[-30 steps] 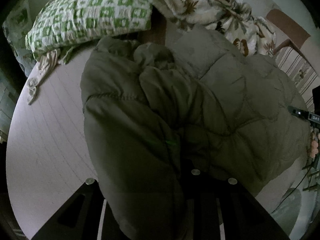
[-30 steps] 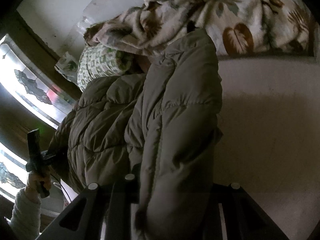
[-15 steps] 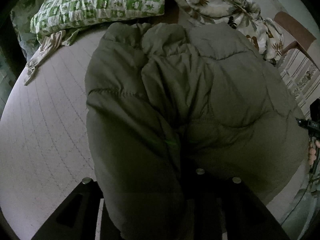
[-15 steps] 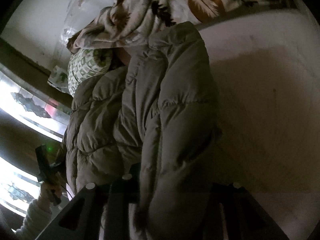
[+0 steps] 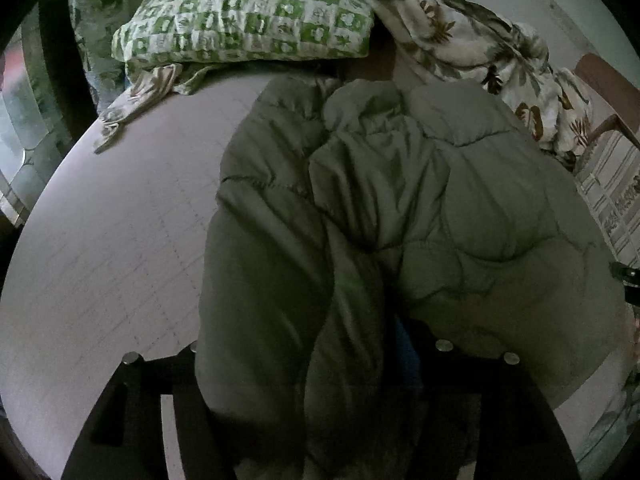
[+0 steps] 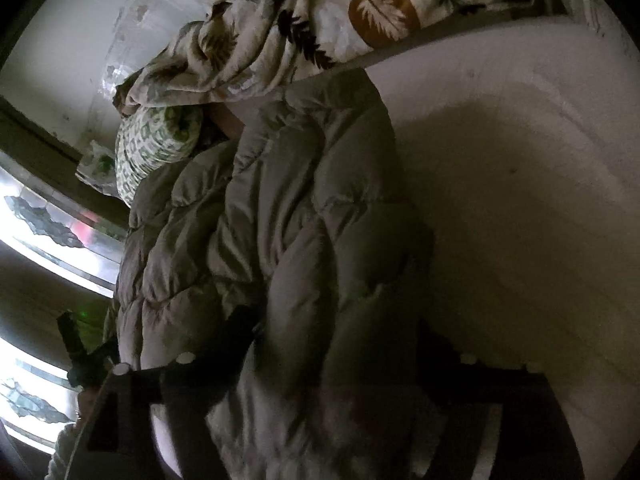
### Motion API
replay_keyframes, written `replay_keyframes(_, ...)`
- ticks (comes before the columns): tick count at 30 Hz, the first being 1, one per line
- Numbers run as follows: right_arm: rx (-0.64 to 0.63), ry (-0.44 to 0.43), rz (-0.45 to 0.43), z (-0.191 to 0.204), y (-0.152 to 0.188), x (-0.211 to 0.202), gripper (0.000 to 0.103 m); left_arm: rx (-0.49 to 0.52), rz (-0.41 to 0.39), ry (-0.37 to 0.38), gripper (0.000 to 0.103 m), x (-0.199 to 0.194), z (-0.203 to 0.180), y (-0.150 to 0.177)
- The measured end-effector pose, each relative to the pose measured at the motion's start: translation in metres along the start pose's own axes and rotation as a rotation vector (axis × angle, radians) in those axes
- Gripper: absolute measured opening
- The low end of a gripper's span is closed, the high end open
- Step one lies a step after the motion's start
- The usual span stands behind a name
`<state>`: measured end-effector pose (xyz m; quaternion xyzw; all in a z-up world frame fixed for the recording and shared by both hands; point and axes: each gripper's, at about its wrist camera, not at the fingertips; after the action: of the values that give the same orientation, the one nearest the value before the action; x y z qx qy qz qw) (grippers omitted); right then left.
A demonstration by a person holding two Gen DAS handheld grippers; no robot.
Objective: Fold large clothes
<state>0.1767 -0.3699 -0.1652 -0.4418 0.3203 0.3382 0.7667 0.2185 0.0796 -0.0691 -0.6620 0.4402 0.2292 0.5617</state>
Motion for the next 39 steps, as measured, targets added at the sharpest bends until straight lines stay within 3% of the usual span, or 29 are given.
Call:
replay_keyframes(6, -0.048, 0.053, -0.077, 0.017, 0.007, -0.043, 0.099, 0.005, -0.009, -0.03, 0.066, -0.023, -0.01, 0.016)
replay_keyframes(11, -0.101, 0.086, -0.108, 0.039, 0.025, -0.07, 0.101, -0.013, -0.019, -0.053, 0.066, -0.037, -0.009, 0.029)
replay_keyframes(15, -0.11, 0.089, -0.107, 0.049, 0.043, -0.082, 0.103, -0.043, -0.02, -0.022, 0.067, -0.047, -0.003, 0.038)
replay_keyframes(16, -0.115, 0.085, -0.109, 0.052, 0.048, -0.085, 0.103, -0.043, -0.015, -0.019, 0.07, -0.047, -0.002, 0.038)
replay_keyframes(17, -0.119, 0.08, -0.109, 0.053, 0.053, -0.087, 0.103, -0.041, -0.011, -0.031, 0.084, -0.047, 0.0, 0.038)
replay_keyframes(18, -0.123, 0.078, -0.108, 0.054, 0.057, -0.088, 0.103, -0.034, -0.013, -0.062, 0.09, -0.05, 0.001, 0.038)
replay_keyframes(19, -0.128, 0.076, -0.107, 0.056, 0.062, -0.09, 0.103, -0.021, -0.027, -0.067, 0.092, -0.052, 0.0, 0.038)
replay_keyframes(22, -0.135, 0.065, -0.088, 0.061, 0.08, -0.09, 0.103, 0.011, -0.068, -0.109, 0.093, -0.065, -0.002, 0.036)
replay_keyframes(30, -0.156, 0.068, -0.07, 0.076, 0.111, -0.093, 0.103, 0.106, -0.065, -0.137, 0.095, -0.087, -0.032, 0.053)
replay_keyframes(39, -0.18, 0.117, -0.092, 0.093, 0.151, -0.112, 0.103, 0.089, -0.082, -0.096, 0.095, -0.11, -0.063, 0.098)
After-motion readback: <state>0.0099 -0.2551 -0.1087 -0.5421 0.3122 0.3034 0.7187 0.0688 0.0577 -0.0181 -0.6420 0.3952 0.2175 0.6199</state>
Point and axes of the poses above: each gripper's, at about its wrist camera, not at the fingertips, and x roughly the way its jaws point, z to its left, y to its underside, and after that the axes turned 11 degrees about y, right-handed
